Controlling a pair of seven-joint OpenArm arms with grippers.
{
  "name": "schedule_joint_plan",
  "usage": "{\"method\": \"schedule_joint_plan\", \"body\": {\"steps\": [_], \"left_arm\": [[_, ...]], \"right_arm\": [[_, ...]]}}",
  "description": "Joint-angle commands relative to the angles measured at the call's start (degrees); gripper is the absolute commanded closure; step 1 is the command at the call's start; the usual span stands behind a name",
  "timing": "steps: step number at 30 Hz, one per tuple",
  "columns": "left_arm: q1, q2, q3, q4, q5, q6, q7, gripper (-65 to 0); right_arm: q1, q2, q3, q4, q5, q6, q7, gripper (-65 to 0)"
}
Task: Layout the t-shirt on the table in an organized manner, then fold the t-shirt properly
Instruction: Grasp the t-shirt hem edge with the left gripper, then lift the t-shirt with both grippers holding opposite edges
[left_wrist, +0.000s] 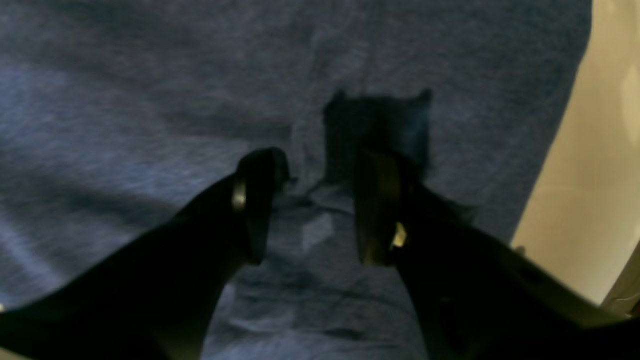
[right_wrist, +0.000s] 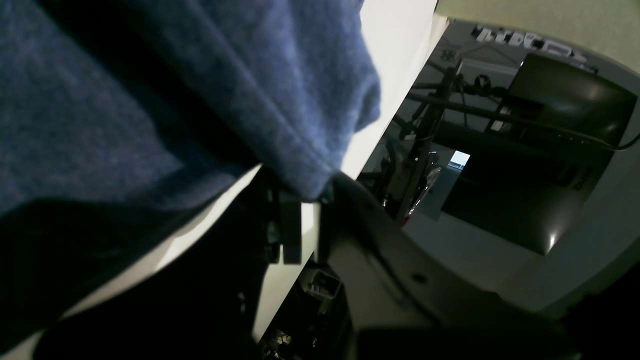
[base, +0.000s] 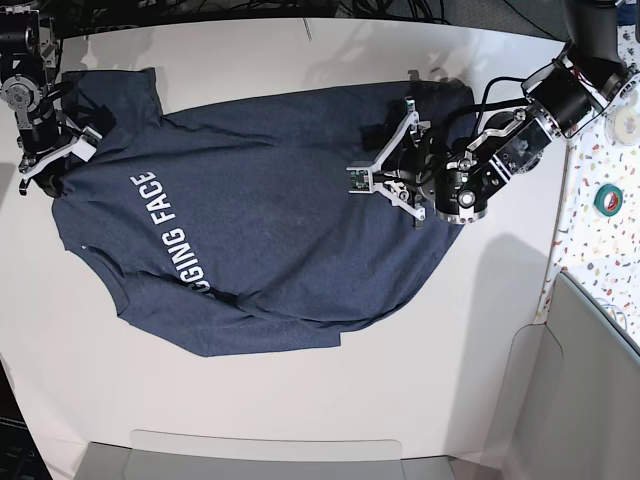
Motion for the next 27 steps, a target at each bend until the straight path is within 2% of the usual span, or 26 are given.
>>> {"method": "schedule_joint_plan", "body": {"steps": [1,7,9,11,14,18,22,27], "left_arm": [[-1.2,-0.4,-0.8,1.4,-0.4,-0.2,-0.1,-24.8],[-0.9,-1.5,-0.4,2.5,-0.4,-0.2,-0.1,-24.6],[0.1,-1.6,-0.4,2.5,-0.4,-0.2,-0.1,-22.1],[0.6,-1.6,-0.6,2.5,-0.4,-0.2,0.0,-15.4],[1.3,-1.6,-0.8,2.5,-0.3,-0.2,0.1,-0.1],[1.5,-1.5,-0.9,3.5,-0.3,-0.2,1.3,-0.7],[1.6,-2.5,-1.1,7.1,-0.2,-0.1,1.4,0.0],[3.2,-3.3,-9.6,11.2,-0.2,-0.1,1.4,0.0]], "right_arm": [[-3.4,-5.1,-5.9,-4.1,0.2,10.7,0.4,0.0],[-3.2,-5.2,-6.8,-4.1,0.2,10.7,-0.1,0.0],[-3.2,-5.2,-6.8,-4.1,0.2,10.7,-0.2,0.0],[-3.2,-5.2,-6.8,-4.1,0.2,10.7,-0.2,0.0],[-3.2,-5.2,-6.8,-4.1,0.2,10.7,-0.2,0.0],[-3.0,-5.3,-6.8,-4.0,0.2,10.7,-0.9,0.0],[-2.8,-6.8,-6.5,-3.7,0.2,10.7,-1.2,0.0],[-2.0,-7.2,-6.2,0.0,0.5,10.2,-1.1,0.0]]}}
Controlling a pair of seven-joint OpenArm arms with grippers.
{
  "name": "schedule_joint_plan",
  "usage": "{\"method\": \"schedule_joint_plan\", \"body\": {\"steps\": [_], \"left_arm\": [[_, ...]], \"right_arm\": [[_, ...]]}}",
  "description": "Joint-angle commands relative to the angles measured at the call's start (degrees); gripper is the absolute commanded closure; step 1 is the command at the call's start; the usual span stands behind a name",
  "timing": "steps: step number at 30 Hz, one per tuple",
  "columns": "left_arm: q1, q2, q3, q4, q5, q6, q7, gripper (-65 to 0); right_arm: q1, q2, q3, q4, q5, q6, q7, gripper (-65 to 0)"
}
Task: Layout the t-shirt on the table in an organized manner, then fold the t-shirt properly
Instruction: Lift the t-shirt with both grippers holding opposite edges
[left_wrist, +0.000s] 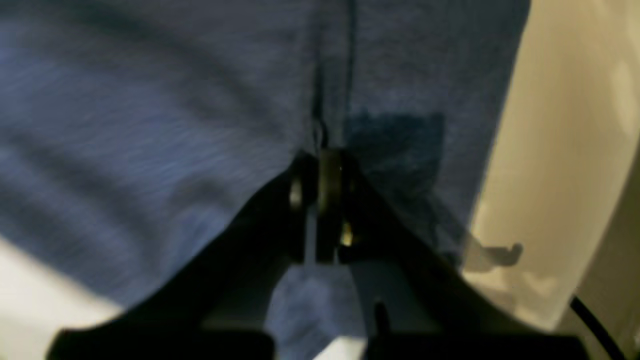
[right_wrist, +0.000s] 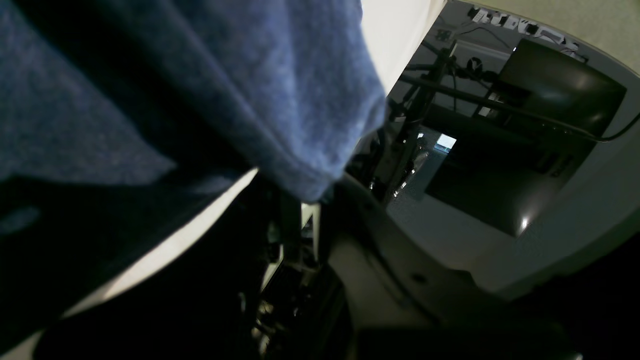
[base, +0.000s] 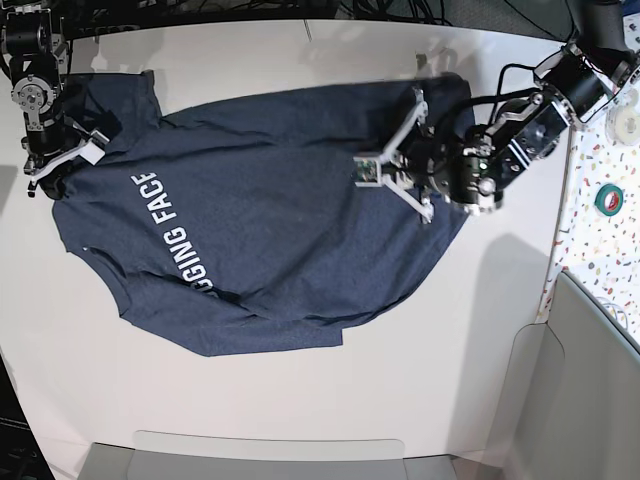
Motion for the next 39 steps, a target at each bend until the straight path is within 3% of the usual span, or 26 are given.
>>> {"method": "schedule_joint_plan", "body": {"steps": [1,4,12,17,20,25,29,34,39], "left_arm": [[-0.1,-0.7,-3.4,2.0,-0.3,0.1,-0.3,0.0],[3.9,-2.5,-12.8,6.2,0.0,0.2,-0.3,0.0],[13.1,-2.2,-39.9,13.2,-0.3,0.2,-0.4,0.0],[18.3,0.9,-53.8,13.4,-0.3,0.2,-0.9,0.0],[19.2,2.0,-59.3,13.4,-0.3,0.2,-0.9,0.0],[21.1,2.1,-65.9,13.4,-0.4,0.2,-1.0,0.0],[21.9,3.2,-68.2,13.8,-0.5,0.2,-1.9,0.0],[26.3,4.7,-73.5,14.0,-0.5,0.1,-6.3,0.0],[30.9,4.9,-78.8,14.1,-1.4,0.1,-14.9,0.0]], "right_arm": [[-3.1,-4.9,-4.8,-1.8,5.2,9.0,6.4,0.0],[-4.9,-6.2,-2.9,2.7,5.2,9.0,6.4,0.0],[-4.1,-10.1,0.8,11.7,5.0,9.0,6.4,0.0],[-2.6,-13.1,0.8,15.5,4.8,9.1,6.4,0.0],[-1.9,-14.6,0.9,18.7,4.8,9.1,5.7,0.0],[-1.2,-16.8,0.5,28.0,4.8,9.1,-0.3,0.0],[-0.6,-17.8,0.5,34.8,4.8,9.5,-1.5,0.0],[-0.2,-18.2,0.3,39.5,4.9,9.4,-1.1,0.0],[2.0,-21.2,0.8,40.8,4.9,9.0,-1.0,0.0]]}}
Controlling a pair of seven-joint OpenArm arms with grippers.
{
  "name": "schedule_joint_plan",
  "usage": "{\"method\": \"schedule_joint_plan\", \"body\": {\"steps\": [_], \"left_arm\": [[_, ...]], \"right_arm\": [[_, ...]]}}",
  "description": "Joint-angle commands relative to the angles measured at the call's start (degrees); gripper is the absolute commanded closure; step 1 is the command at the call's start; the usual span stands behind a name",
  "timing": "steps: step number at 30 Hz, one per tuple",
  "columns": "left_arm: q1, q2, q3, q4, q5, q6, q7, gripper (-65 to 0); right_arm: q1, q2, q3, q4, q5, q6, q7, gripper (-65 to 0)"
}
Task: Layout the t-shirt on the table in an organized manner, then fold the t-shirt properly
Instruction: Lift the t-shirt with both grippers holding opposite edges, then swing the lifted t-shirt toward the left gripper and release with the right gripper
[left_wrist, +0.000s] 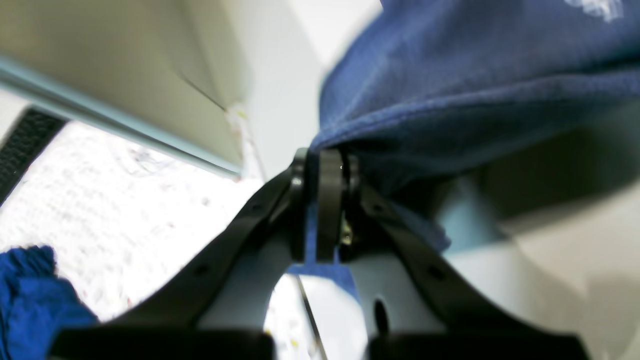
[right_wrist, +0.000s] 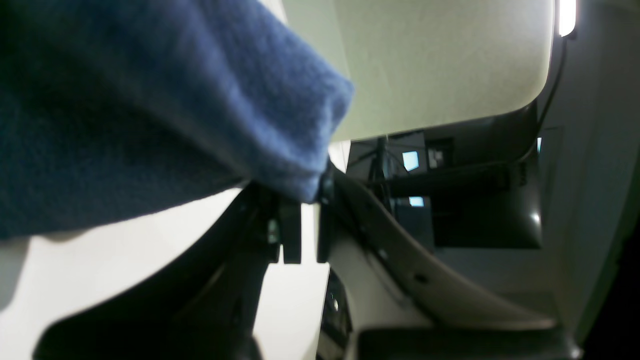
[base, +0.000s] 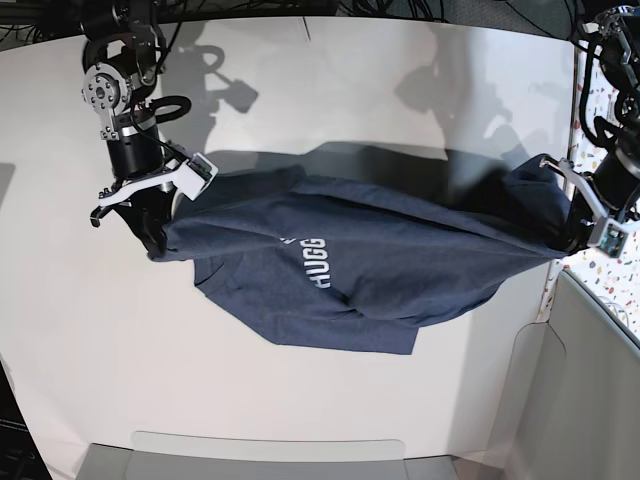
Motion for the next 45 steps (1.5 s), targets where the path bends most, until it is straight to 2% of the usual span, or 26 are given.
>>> {"method": "schedule_joint_plan", "body": {"steps": [1,6,9,16,22,23,26,27,31,38,45], "left_arm": [[0.5,-1.0,-2.5,0.9,-2.0,0.3,-2.8,0.0],[1.4,-1.0,-14.0,0.9,-11.8,0.3,-5.2,0.0],[-3.3,-1.3,-18.3,0.9,-15.5,0.4,-4.9,0.0],[-14.7,-1.3,-18.7,0.9,-15.3,0.5,-4.8,0.0],[-23.9,-1.3,-18.5,0.9,-15.3,0.7,-4.8,0.0],[-25.2,-1.7,-18.5,0.9,-15.3,1.7,-4.8,0.0],[-27.3,-4.5,-18.4,0.8,-15.6,7.6,-4.8,0.0],[-27.8,-4.9,-18.4,0.8,-15.7,8.4,-4.8,0.0],[-32.7,-6.3,-18.4,0.8,-15.7,8.6,-4.8,0.0],[-40.6,-9.3,-18.4,0.8,-15.3,8.7,-4.8,0.0],[-41.8,-10.8,-20.3,0.8,-15.6,8.7,-4.8,0.0]], "right_arm": [[1.2,0.2,0.5,1.7,-0.1,-1.4,0.2,0.0],[7.2,-1.2,0.6,1.8,-0.1,-1.4,0.2,0.0],[14.0,-2.9,0.3,1.8,-0.1,-1.2,0.0,0.0],[30.2,-7.3,-0.1,1.6,-0.2,-1.1,-0.2,0.0],[41.8,-8.4,-0.4,1.5,-0.2,-1.2,-0.2,0.0],[43.2,-8.4,-1.2,1.5,-0.2,-1.2,-0.3,0.0],[46.0,-8.4,-4.7,1.5,-0.2,-1.2,-3.9,0.0],[46.8,-8.4,-5.9,1.5,-0.2,-1.2,-4.7,0.0],[50.2,-8.9,-9.0,1.6,-0.2,-1.3,-6.1,0.0],[59.9,-12.6,-9.8,1.5,-0.2,-1.3,-6.4,0.0],[58.0,-12.9,-9.9,1.9,-0.2,-1.3,-5.8,0.0]]}}
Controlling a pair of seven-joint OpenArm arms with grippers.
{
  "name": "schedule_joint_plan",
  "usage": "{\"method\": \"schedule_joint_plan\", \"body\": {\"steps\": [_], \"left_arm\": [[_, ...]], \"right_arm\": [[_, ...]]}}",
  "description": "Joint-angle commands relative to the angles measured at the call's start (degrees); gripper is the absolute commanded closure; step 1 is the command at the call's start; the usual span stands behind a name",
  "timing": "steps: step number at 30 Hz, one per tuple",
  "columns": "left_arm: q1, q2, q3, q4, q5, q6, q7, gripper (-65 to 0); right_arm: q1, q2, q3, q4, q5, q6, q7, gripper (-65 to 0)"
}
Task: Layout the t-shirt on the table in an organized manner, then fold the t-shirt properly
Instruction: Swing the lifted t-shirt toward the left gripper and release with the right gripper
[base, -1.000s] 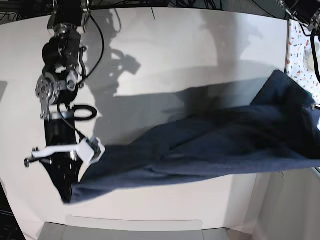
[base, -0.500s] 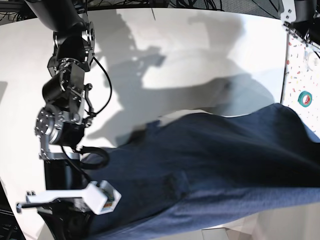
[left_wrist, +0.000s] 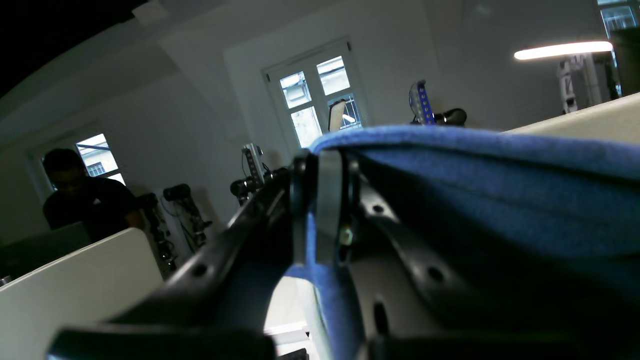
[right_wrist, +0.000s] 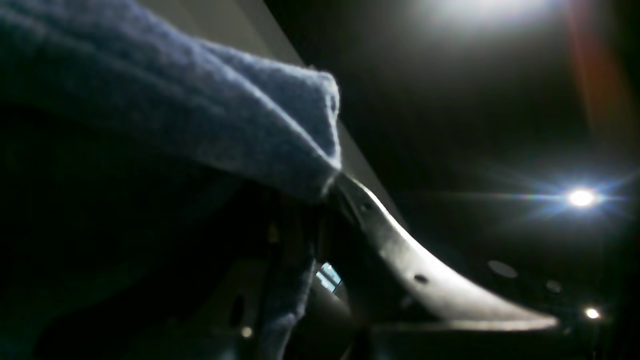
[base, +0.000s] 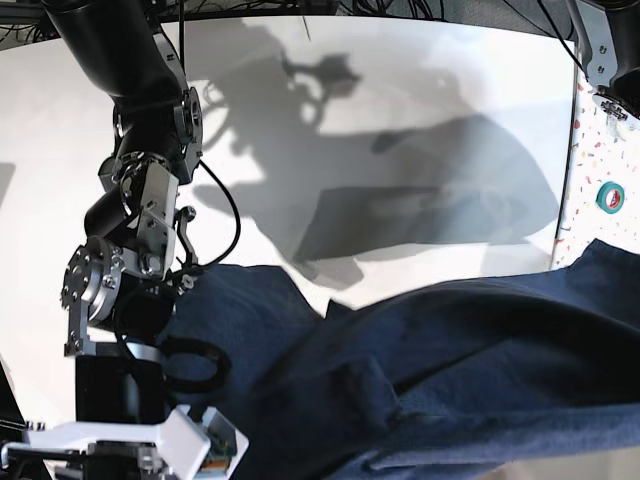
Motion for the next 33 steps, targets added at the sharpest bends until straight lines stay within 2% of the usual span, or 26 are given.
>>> {"method": "schedule_joint_plan", "body": {"steps": [1,5,10,15,18,22,29,33], "left_arm": [[-1.0,-1.6,-1.9,0.4,-0.3,0.4,-1.4,0.0],[1.2,-1.4,-8.9,0.4,-1.9,0.4,-1.4,0.0],[10.0,-1.4,-18.9,0.4,-12.5,0.4,-1.4,0.0],[19.6,-1.4,-28.1,0.4,-22.0,0.4,-1.7,0.0],[23.6,-1.4,-30.9,0.4,-26.2,0.4,-1.8,0.0],[28.2,-1.3,-34.0,0.4,-31.4,0.4,-1.8,0.0],[31.0,0.3,-36.8,0.4,-32.3,0.4,-1.5,0.0],[33.2,0.3,-37.5,0.4,-32.3,0.4,-1.5,0.0]], "right_arm": [[0.5,-0.1,0.0,0.8,-0.4,-1.0,1.1,0.0],[-4.8,-0.1,-0.6,0.8,-0.4,-1.0,2.5,0.0],[-12.8,0.0,-0.7,0.9,-0.4,-1.7,8.5,0.0],[-20.6,0.2,-0.4,0.9,-1.8,-8.6,15.2,0.0],[-24.7,0.2,-0.3,0.9,-5.3,-12.0,20.6,0.0],[-31.0,0.0,-0.2,0.9,-7.9,-18.9,26.6,0.0],[-40.8,0.0,4.6,0.9,-7.7,-27.9,36.4,0.0],[-46.5,0.2,6.5,0.9,-6.9,-29.8,40.8,0.0]]}}
